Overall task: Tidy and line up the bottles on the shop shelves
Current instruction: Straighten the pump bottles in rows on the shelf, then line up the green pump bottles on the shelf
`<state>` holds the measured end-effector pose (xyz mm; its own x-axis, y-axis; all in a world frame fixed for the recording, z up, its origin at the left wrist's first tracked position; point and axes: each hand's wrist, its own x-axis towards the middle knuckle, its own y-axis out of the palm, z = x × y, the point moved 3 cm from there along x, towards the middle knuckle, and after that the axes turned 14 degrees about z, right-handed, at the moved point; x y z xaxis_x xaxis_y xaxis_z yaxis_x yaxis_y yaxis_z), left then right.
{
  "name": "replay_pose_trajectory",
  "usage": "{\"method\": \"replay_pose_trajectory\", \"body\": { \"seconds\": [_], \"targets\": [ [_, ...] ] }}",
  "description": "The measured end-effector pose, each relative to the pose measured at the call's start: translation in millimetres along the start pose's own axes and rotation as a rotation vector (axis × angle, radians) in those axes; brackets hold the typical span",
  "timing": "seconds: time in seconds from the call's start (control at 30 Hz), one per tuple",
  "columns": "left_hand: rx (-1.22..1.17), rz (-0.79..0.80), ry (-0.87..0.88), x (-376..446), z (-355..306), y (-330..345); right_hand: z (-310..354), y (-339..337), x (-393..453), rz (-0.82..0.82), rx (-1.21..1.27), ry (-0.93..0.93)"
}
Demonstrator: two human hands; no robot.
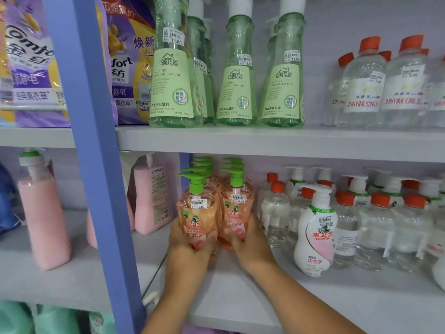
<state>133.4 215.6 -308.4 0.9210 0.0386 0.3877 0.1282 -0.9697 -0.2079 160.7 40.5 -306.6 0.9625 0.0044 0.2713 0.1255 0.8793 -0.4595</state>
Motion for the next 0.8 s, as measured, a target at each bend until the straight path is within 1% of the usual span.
{"method": "replay_pose_trajectory", "body": {
  "seconds": [0.1, 0.2, 0.3, 0.37, 0.4, 0.47, 0.5, 0.53, 0.57, 0.6, 0.63, 0.73, 0.8],
  "targets": [
    [-0.024, 0.018, -0.011, 0.7, 1.7, -1.3, 0.5, -0.7, -1.3, 0.003, -0.009, 0.012],
    [-0.055, 0.024, 0.022, -1.7, 1.7, -0.8, -1.0, -2.4, -2.9, -0.041, -0.014, 0.030],
    [-0.023, 0.013, 0.056, -2.9, -4.4, -0.9, 1.1, -3.5, -4.9, -0.057, -0.065, 0.035],
    [0.007, -0.026, 0.070, -8.3, -15.4, -2.4, 4.1, -5.0, -7.3, -0.052, -0.088, 0.034],
    [0.063, -0.074, 0.099, -12.3, -21.5, -3.5, 7.5, -6.3, -9.5, -0.039, -0.087, 0.033],
    [0.219, -0.209, 0.238, -26.6, -36.4, -0.5, 15.2, -9.5, -19.3, 0.010, -0.036, 0.021],
    [0.246, -0.259, 0.334, -36.0, -44.9, 5.0, 18.2, -12.7, -28.2, 0.029, 0.018, 0.015],
    [0.230, -0.274, 0.425, -45.7, -52.9, 14.2, 19.4, -18.4, -38.7, 0.031, 0.074, 0.017],
    [0.173, -0.248, 0.486, -53.8, -58.8, 26.6, 18.3, -27.5, -50.6, 0.019, 0.123, 0.023],
    [0.097, -0.194, 0.498, -58.3, -62.0, 40.8, 16.5, -38.6, -63.3, -0.001, 0.161, 0.028],
    [0.014, -0.119, 0.453, -58.3, -63.8, 55.4, 14.2, -51.6, -76.8, -0.027, 0.189, 0.029],
    [-0.194, 0.173, 0.153, -61.7, -66.2, 107.1, 0.6, -103.8, -120.7, -0.142, 0.266, 0.072],
    [-0.254, 0.320, 0.040, -65.7, -67.2, 140.1, -9.7, -142.1, -148.6, -0.225, 0.266, 0.108]
  ]
}}
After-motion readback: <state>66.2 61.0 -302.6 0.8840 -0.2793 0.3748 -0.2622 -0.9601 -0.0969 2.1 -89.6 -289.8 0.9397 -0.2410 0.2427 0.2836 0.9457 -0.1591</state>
